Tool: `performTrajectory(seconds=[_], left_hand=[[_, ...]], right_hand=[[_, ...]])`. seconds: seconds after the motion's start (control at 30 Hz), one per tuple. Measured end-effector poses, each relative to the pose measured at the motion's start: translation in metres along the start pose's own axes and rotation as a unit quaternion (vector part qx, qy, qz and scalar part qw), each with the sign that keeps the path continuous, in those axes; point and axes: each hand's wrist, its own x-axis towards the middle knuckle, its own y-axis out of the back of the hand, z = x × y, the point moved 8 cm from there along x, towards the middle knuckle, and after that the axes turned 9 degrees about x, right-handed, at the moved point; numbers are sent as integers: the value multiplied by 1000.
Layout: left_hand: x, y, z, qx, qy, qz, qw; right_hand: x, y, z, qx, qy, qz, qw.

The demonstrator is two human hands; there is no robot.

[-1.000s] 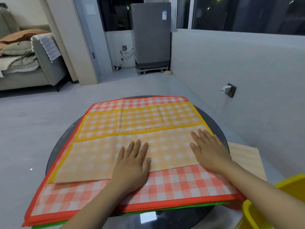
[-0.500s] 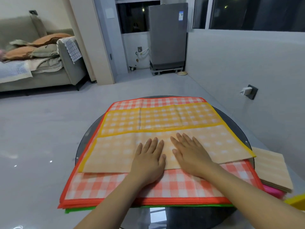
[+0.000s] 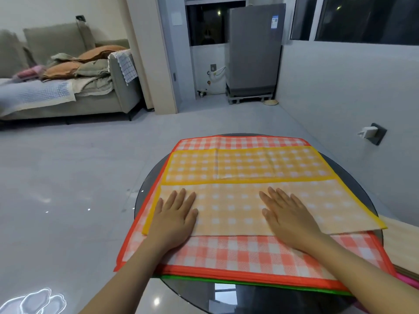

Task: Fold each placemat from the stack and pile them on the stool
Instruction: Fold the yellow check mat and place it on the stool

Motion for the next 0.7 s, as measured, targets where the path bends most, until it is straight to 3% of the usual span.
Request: performTrajectory(seconds=[0.23,0.47,0.7], left_hand=[[21,27,21,-27,-17,12,999],[113,68,52,-87,-14,39,995],[214,53,68,-114,-16,45,992]], right_hand=[[19,32,-2,17,17,33,999],[107,55,17,10,8,58,998],[190,63,34,-19,16,93,995]])
